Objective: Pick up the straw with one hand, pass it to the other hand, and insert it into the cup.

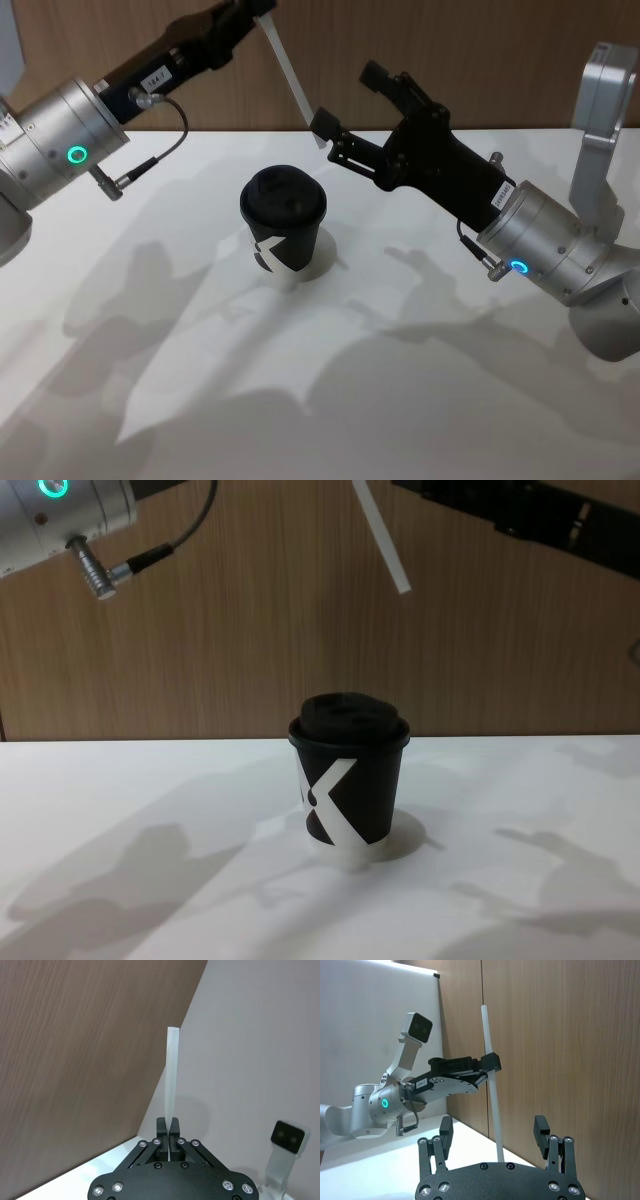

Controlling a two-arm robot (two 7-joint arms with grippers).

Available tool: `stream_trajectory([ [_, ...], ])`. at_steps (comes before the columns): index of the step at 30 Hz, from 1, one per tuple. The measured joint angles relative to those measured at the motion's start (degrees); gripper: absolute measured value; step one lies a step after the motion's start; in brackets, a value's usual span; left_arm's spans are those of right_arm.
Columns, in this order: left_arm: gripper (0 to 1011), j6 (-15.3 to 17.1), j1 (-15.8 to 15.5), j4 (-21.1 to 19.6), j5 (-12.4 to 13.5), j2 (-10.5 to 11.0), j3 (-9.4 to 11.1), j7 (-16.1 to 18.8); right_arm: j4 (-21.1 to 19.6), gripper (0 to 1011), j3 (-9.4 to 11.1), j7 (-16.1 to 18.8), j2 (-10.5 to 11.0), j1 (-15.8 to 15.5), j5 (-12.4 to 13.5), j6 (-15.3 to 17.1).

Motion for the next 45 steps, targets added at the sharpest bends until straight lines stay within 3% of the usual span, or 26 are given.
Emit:
stream_trajectory([
  [19, 19, -1.86, -0.36, -0.73, 6.48, 3.48, 3.23, 1.0, 0.0, 1001, 0.01, 0.0, 0.0, 0.0, 0.0, 0.0],
  [45, 19, -2.42, -0.21, 0.71, 9.37, 3.92, 4.24, 0.63, 0.0, 1001, 0.0, 0.0, 0.0, 0.0, 0.0, 0.0],
])
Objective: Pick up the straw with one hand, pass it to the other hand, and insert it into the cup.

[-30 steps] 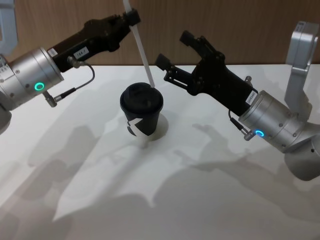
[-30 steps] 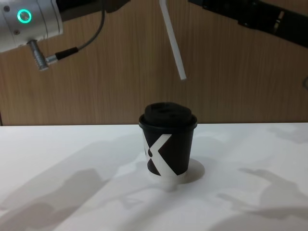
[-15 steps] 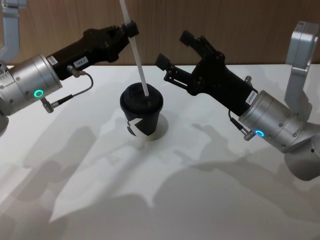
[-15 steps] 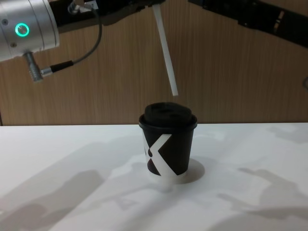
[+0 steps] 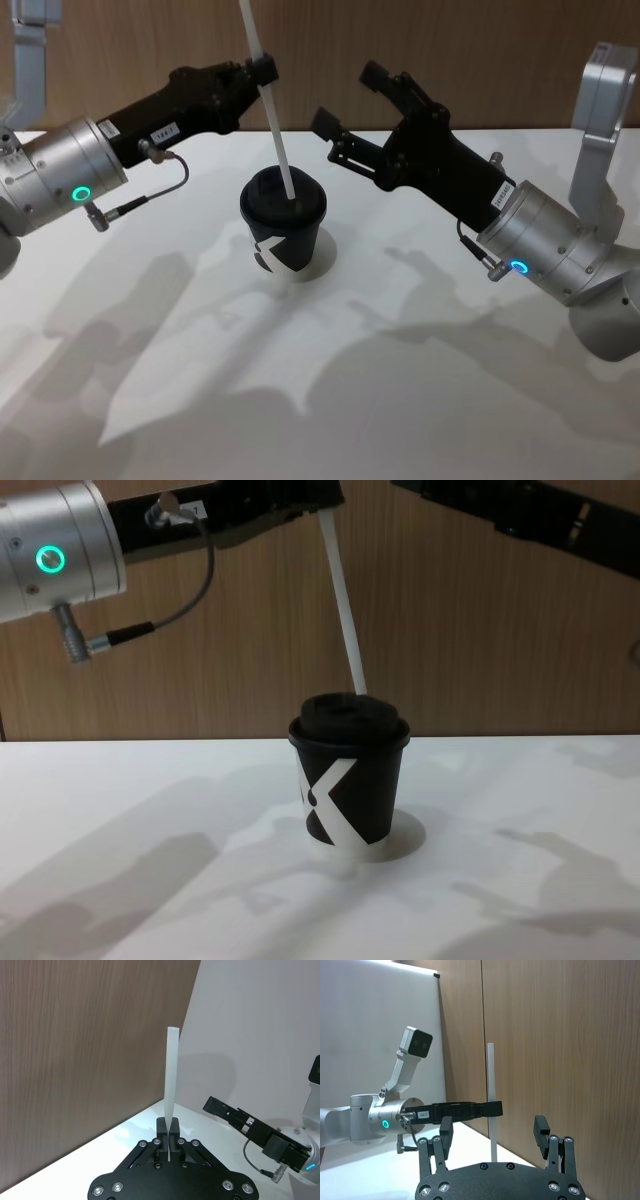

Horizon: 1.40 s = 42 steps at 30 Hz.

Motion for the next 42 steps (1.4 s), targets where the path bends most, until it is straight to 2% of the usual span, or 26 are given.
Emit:
stream_trajectory([
  [15, 19, -0.04, -1.19, 2.52, 1.08, -1.53, 0.58, -0.71, 0.0, 1001, 0.0, 0.0, 0.0, 0.0, 0.0, 0.0],
  [42, 19, 0.66, -2.08, 4.11, 1.96, -2.0, 1.09, -1.21, 0.0, 1001, 0.0, 0.0, 0.0, 0.0, 0.0, 0.0],
])
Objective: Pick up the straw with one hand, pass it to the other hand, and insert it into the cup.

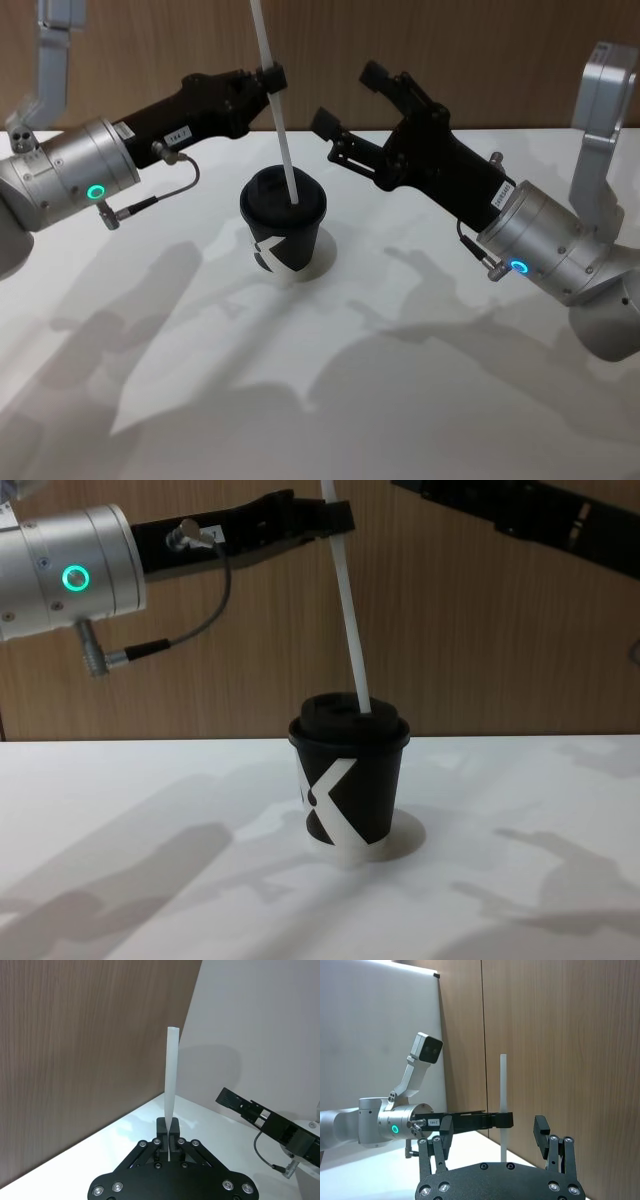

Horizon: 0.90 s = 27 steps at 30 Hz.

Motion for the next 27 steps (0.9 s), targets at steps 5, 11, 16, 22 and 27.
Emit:
stream_trajectory([
  [5, 19, 0.05, 0.05, 0.04, 0.29, -0.01, 0.11, 0.04, 0.0, 1001, 0.0, 0.0, 0.0, 0.0, 0.0, 0.0],
  [11, 19, -0.13, 0.21, -0.06, 1.23, 0.06, 0.26, 0.39, 0.0, 1001, 0.0, 0.0, 0.0, 0.0, 0.0, 0.0],
  [16, 19, -0.56, 0.34, -0.33, 2.11, 0.17, 0.42, 0.65, 0.0, 1001, 0.0, 0.0, 0.0, 0.0, 0.0, 0.0],
  [22, 19, -1.47, 0.58, -0.69, 4.08, 0.25, 0.93, 1.08, 0.0, 1001, 0.0, 0.0, 0.0, 0.0, 0.0, 0.0],
  [27, 19, -2.02, 0.85, -0.77, 5.11, 0.18, 1.3, 1.21, 0.0, 1001, 0.0, 0.0, 0.0, 0.0, 0.0, 0.0],
])
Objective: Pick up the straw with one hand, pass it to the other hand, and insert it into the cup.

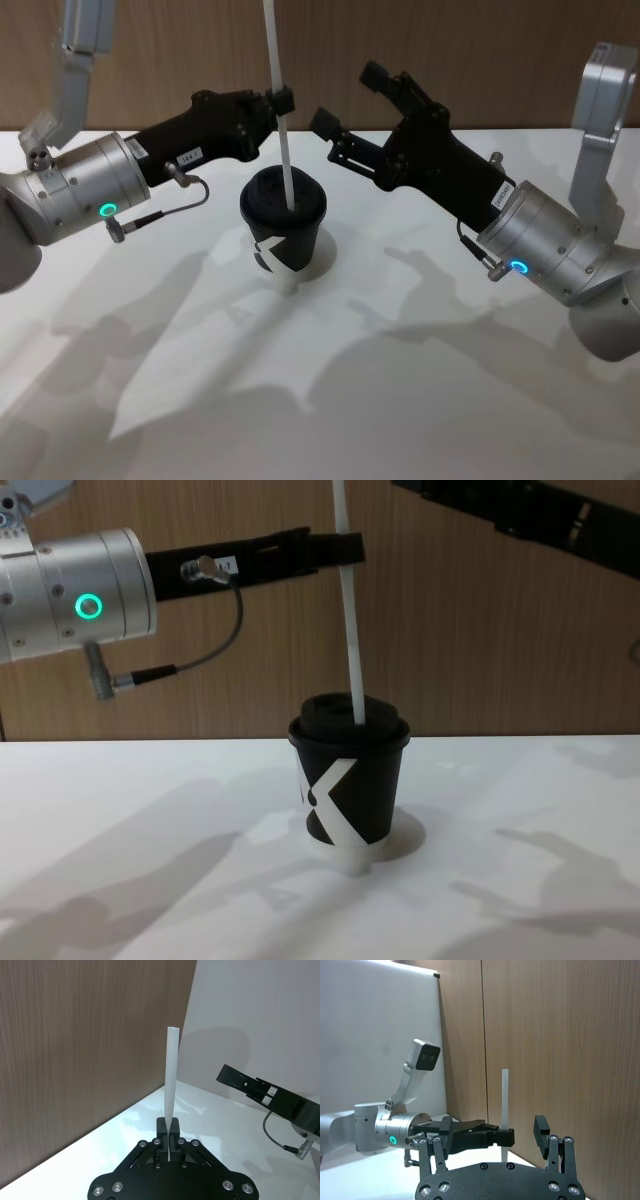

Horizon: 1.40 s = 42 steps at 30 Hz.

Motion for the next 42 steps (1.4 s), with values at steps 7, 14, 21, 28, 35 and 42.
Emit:
stream_trajectory([
  [7, 19, -0.55, 0.36, -0.02, 1.08, -0.24, 0.26, 0.06, 0.0, 1001, 0.0, 0.0, 0.0, 0.0, 0.0, 0.0],
  [14, 158, -0.6, 0.74, -0.02, 1.71, -0.48, 0.3, 0.16, 0.0, 1001, 0.0, 0.0, 0.0, 0.0, 0.0, 0.0],
  [21, 375, -0.64, 1.33, -0.45, 1.84, -0.43, -0.25, 0.25, 0.0, 1001, 0.0, 0.0, 0.0, 0.0, 0.0, 0.0],
  [28, 599, -0.78, 3.06, -2.13, 1.34, 0.73, -1.56, 0.21, 0.0, 1001, 0.0, 0.0, 0.0, 0.0, 0.0, 0.0],
  [35, 822, -1.07, 6.09, -4.62, -0.02, 2.65, -3.46, 0.2, -0.11, 1001, -0.06, -0.09, 0.13, -0.03, 0.01, -0.01],
  [42, 994, -1.43, 9.29, -6.84, -1.33, 4.38, -5.21, 0.54, -1.48, 1001, -0.28, -0.96, 0.87, -0.85, -0.05, 0.86],
])
